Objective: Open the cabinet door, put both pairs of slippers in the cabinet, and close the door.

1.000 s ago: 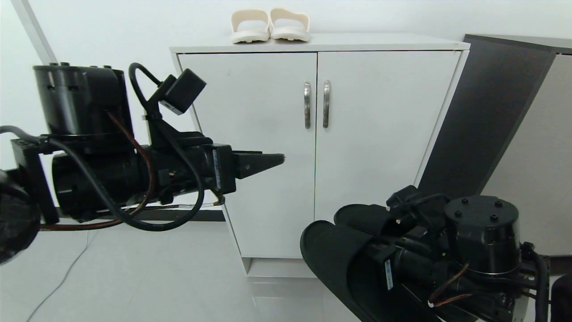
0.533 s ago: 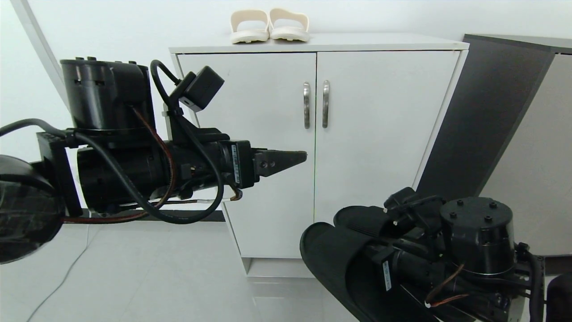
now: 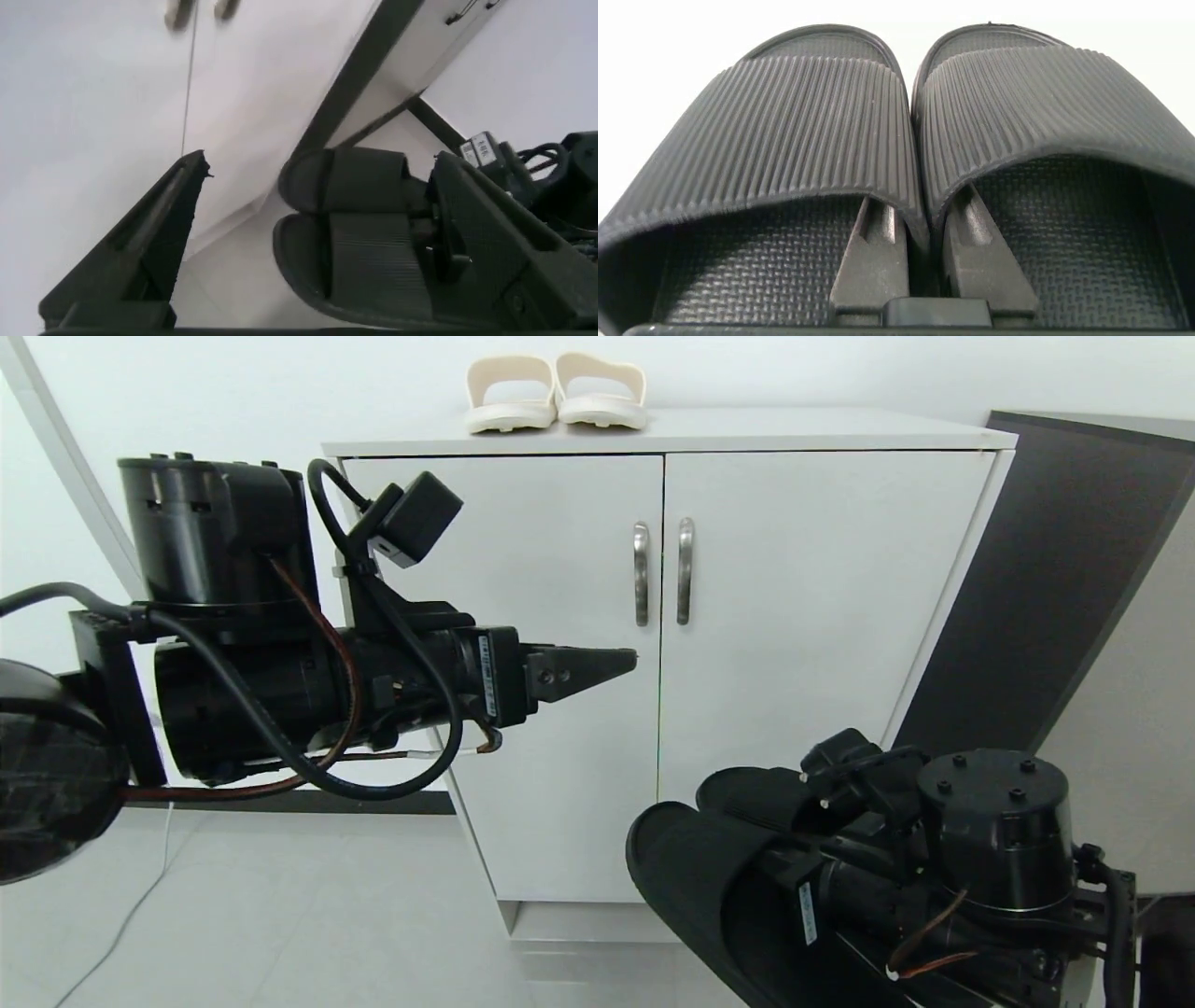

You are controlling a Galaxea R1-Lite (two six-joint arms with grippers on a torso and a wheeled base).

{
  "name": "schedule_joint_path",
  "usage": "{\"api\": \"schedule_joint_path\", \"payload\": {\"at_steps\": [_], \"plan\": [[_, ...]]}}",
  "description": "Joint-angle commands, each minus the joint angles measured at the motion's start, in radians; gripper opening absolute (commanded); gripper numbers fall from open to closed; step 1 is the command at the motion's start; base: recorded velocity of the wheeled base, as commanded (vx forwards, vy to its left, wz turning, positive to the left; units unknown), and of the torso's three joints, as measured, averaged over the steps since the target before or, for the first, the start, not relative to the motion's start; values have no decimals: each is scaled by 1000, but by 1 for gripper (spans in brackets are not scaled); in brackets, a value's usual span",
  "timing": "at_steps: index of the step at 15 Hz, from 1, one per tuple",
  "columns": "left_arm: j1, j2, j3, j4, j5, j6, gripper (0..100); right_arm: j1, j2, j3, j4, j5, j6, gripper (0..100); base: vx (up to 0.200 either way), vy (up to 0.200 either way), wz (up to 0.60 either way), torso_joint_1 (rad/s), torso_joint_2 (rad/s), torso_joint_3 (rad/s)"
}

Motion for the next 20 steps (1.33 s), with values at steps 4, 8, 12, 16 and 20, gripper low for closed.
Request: {"api": "schedule_joint_path", "payload": {"at_steps": [4,8,12,16,20], "plan": [[-113,-10,-30,-3,-73,-31,100,0,-13,43,-27,116,-5,0,0,0,0,0,0,0],[-149,85,-122,-33,-170,-106,100,2,1,51,-33,114,-8,0,0,0,0,0,0,0],[-143,194,-211,-70,-161,-108,100,6,2,60,-41,122,-9,0,0,0,0,0,0,0],[-120,229,-254,-72,-103,-105,100,6,2,60,-41,132,-9,0,0,0,0,0,0,0],[-100,237,-274,-72,-61,-102,100,5,4,58,-43,132,-9,0,0,0,0,0,0,0]]}}
